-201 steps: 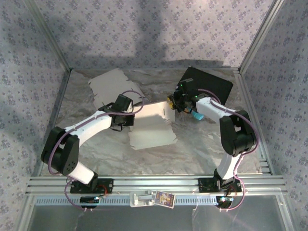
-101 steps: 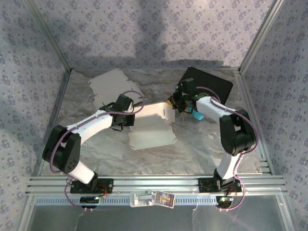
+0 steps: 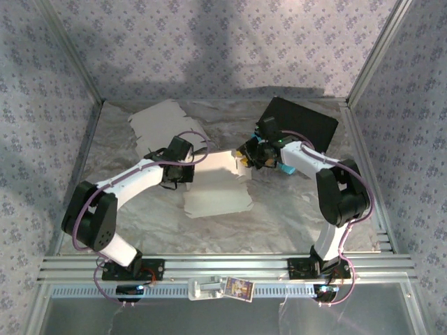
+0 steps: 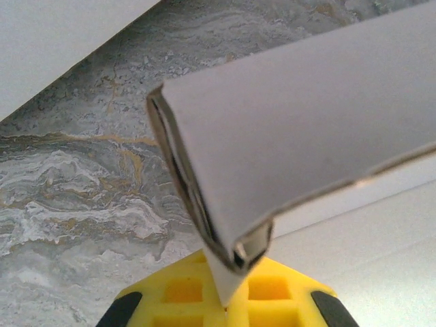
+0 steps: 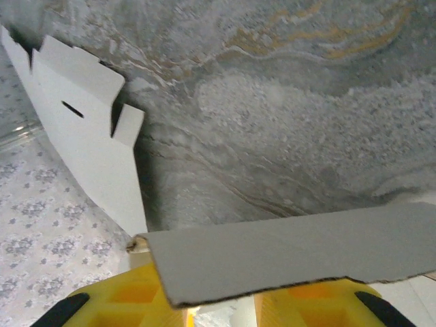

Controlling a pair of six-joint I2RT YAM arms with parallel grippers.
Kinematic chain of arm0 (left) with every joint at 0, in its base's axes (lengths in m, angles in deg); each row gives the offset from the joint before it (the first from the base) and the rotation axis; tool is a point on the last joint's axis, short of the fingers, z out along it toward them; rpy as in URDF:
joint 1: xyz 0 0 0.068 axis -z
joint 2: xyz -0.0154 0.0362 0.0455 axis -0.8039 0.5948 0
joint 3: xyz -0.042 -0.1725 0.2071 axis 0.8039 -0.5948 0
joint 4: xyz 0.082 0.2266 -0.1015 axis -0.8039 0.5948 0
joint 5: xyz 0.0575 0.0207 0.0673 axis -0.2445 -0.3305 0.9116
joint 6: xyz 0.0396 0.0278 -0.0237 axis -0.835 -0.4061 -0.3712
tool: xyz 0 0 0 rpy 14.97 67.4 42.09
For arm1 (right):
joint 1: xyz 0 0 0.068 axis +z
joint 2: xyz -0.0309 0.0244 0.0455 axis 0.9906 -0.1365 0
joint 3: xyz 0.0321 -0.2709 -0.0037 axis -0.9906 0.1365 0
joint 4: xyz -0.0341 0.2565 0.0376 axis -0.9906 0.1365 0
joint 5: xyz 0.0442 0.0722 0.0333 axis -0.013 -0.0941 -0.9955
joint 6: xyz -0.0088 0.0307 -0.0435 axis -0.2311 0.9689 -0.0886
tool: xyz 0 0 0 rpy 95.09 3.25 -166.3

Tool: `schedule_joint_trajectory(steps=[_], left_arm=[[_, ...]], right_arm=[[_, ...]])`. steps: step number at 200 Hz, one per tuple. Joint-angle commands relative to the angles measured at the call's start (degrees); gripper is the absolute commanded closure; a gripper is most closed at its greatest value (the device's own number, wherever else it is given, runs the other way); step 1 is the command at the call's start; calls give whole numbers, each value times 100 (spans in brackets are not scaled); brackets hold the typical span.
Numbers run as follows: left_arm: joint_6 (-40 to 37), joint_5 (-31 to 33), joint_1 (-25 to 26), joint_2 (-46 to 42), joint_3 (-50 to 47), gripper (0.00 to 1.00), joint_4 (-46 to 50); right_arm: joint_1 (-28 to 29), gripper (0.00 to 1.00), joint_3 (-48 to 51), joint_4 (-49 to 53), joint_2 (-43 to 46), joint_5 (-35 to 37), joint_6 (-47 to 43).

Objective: Fold the paper box

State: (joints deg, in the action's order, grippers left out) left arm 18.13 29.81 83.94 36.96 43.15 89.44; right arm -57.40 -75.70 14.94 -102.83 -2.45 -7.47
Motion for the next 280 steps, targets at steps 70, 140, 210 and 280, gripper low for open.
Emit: schedule_joint_trajectory(steps=[70, 140, 210, 280], left_arm=[[-206, -213, 85, -157, 208, 100, -163], [-288, -2098, -421, -150, 301, 100, -875], [-402, -4334, -898, 555, 1291, 100, -900], [-371, -4784, -992, 1013, 1642, 100, -652]], right_arm=[[35, 68, 639, 940, 1690, 764, -1664], [-1860, 76, 1681, 160, 3053, -265, -3679], [-2476, 63, 1331, -511, 2986, -1556, -4083], [-2346, 60, 618, -503, 2732, -2639, -4535]])
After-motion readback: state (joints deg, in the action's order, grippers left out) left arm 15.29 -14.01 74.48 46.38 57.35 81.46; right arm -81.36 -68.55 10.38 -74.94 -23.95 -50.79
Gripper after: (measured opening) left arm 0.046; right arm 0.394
